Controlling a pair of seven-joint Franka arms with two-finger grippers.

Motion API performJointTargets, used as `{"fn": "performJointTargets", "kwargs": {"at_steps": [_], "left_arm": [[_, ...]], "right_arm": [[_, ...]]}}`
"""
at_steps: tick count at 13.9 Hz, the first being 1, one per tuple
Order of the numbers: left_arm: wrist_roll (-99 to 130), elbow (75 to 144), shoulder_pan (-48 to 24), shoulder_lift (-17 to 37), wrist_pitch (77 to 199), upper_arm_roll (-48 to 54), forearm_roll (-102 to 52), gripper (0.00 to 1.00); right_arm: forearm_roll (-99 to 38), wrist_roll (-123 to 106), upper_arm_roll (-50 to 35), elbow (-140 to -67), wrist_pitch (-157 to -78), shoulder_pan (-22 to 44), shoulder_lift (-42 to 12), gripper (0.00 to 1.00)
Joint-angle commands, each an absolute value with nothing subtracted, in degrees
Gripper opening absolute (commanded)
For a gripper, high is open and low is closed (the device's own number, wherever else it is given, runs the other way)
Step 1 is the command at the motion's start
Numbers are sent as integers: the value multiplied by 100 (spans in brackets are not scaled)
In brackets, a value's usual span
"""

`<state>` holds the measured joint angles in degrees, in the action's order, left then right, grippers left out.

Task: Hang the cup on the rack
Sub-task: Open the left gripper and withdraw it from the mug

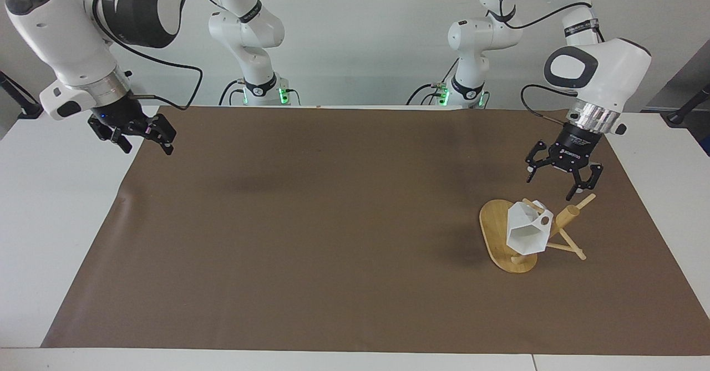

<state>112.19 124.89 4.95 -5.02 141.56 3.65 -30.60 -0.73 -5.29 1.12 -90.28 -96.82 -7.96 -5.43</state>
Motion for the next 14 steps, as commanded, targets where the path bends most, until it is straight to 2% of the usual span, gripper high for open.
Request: {"fn": "performJointTargets", "kwargs": {"at_steps": [1,3,14], "left_arm": [[10384,12305,580,-554,13485,387,-2525,100],[9549,12147,571,-571,13019,395,-1919,100],[4469,11602,650,-641,11181,378,-1081,100]], "right_arm": [[-79,-466,79,-9141,-9756,-826,-466,100],[-79,-466,79,-9141,-9747,-826,-466,100],[-79,-466,79,-9141,-9747,-826,-466,100]]}}
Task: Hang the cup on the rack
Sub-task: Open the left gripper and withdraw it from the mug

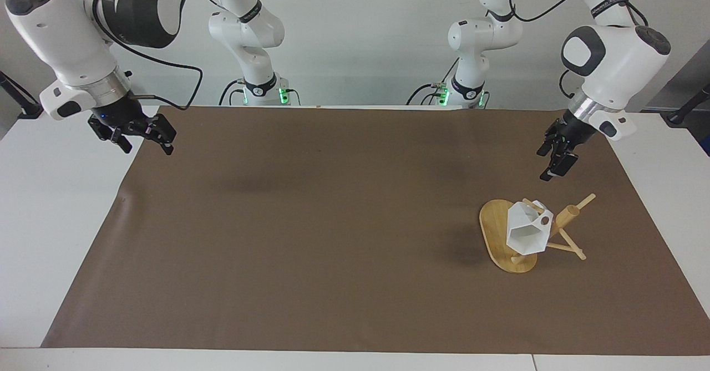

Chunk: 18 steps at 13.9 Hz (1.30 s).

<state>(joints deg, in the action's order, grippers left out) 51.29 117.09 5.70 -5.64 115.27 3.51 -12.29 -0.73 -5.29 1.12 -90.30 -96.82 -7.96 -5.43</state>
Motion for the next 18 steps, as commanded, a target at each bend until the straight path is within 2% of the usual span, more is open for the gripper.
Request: {"fn": "performJointTargets", "kwargs": {"at_steps": [1,6,12,15,18], "left_arm": [[4012,11593,650,-659,11049,378,-1011,100],[2078,11347,545,-738,10548,422,-169,100],[-473,11215,527,-887,10028,466,-97,100],[-518,10698,475,-756,9679,598,246,100],[-571,9917,475,-379,9143,598,272,100]], "right_arm": [[-79,-466,79,-9141,-9747,-826,-466,100],[-79,-466,79,-9141,-9721,-756,-457,100],[-79,-466,79,-9141,-9721,-756,-457,100],[-79,-466,79,-9141,-9721,-756,-457,100],[-79,-466,79,-9141,-9721,-756,-457,100]]}}
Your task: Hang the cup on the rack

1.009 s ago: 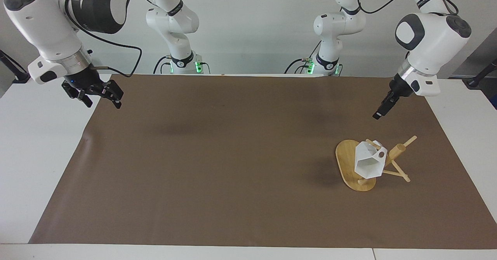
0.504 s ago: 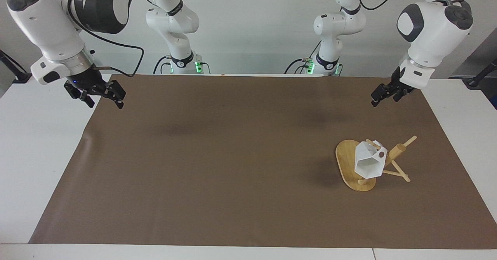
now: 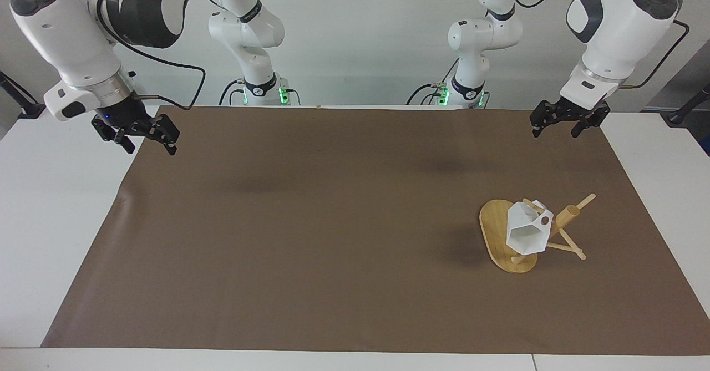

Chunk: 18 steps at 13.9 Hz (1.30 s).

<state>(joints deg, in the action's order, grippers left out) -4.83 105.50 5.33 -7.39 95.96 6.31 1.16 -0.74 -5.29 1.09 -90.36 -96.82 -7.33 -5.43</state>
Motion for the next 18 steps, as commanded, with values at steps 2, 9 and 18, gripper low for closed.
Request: {"fn": "performJointTargets", "kwargs": {"at_steps": [2,9,18], "left_arm": [[-519,9774,483,-308,9227,598,185,100],[-431,9475,-249,-308,9114,188,-123,100],[-185,9158,-413,-263,8710,44,18,100]], "right_arm": [[-79,-466,79,-9141,-9721,-756,-457,100],[-79,-466,79,-9141,-9712,-756,-457,100],[-79,-466,79,-9141,-9712,-756,-457,100]]}}
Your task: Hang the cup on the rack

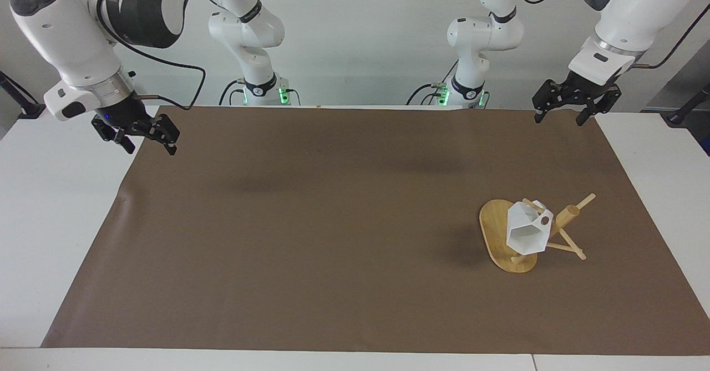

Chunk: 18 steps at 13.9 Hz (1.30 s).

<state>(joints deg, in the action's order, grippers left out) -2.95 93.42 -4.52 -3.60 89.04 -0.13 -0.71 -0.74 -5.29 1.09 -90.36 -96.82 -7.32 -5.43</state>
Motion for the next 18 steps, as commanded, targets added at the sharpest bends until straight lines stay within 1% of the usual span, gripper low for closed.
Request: {"fn": "performJointTargets", "kwargs": {"at_steps": [1,6,11,18], "left_arm": [[-185,9167,-378,-281,8701,44,18,100],[-246,9553,-351,-404,9034,70,18,100],[-194,9571,-501,-413,9088,-26,18,100],[-237,9607,-457,-413,9299,-26,9,100]], "right_arm": [[-79,-466,79,-9141,-9712,-756,-457,100],[-79,-466,79,-9141,-9712,-756,-457,100],[-79,-466,79,-9141,-9712,-756,-457,100],[-79,-466,79,-9141,-9712,-756,-457,100]]}}
